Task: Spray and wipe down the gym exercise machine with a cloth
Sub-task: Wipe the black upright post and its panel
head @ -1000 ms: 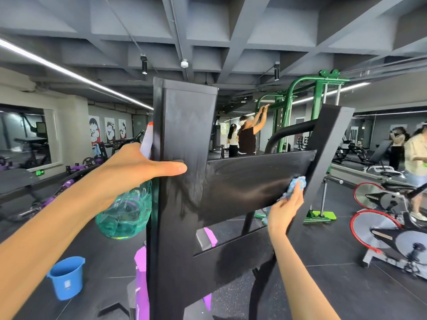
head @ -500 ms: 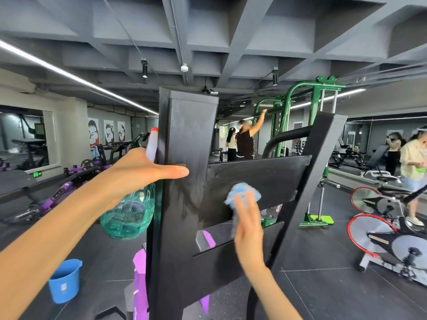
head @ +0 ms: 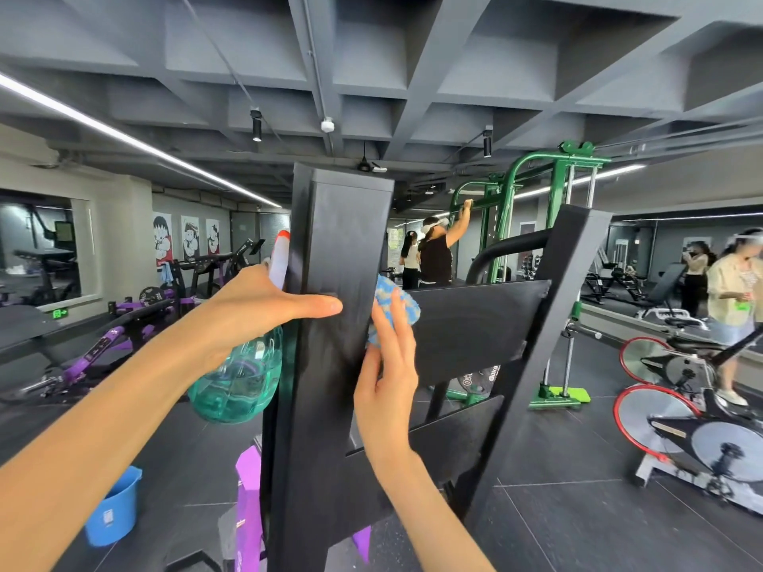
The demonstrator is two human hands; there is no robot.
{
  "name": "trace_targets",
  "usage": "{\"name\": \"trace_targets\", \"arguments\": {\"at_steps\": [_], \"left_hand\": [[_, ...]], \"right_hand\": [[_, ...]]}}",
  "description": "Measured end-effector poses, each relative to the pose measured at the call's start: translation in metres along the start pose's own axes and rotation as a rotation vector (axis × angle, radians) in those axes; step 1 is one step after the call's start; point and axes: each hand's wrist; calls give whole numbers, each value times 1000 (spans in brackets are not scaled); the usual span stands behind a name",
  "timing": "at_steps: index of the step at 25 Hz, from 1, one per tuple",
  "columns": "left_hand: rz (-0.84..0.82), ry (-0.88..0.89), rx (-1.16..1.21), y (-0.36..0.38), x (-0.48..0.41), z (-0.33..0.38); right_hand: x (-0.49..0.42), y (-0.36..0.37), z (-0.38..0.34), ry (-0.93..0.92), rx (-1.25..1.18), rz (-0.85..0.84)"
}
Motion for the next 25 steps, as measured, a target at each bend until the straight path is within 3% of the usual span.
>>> {"name": "trace_targets", "arguments": {"at_steps": [3,9,15,17,21,25], "left_hand": [[-4,-1,8,0,2,3],[-50,-9,71,-3,0,-3],[-44,3,13,-1,6,0],[-39,-5,6,-2,5,-1],[-65,61,60,-5,7,-4],[-112,49,167,-10,-2,-14]], "right_hand": [[5,-1,3,34,19,49],[89,-14,25,192,67,-137],[-22,-2,-14,106,-43,91],[-17,4,-12,107,-9,109],[70,-6,6,235,21,-20],[45,-16,-34,495,-125,8]]}}
Point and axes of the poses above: each hand's wrist, its own x-axis away from the middle knuckle, its own y-axis out of the palm, z = x × y
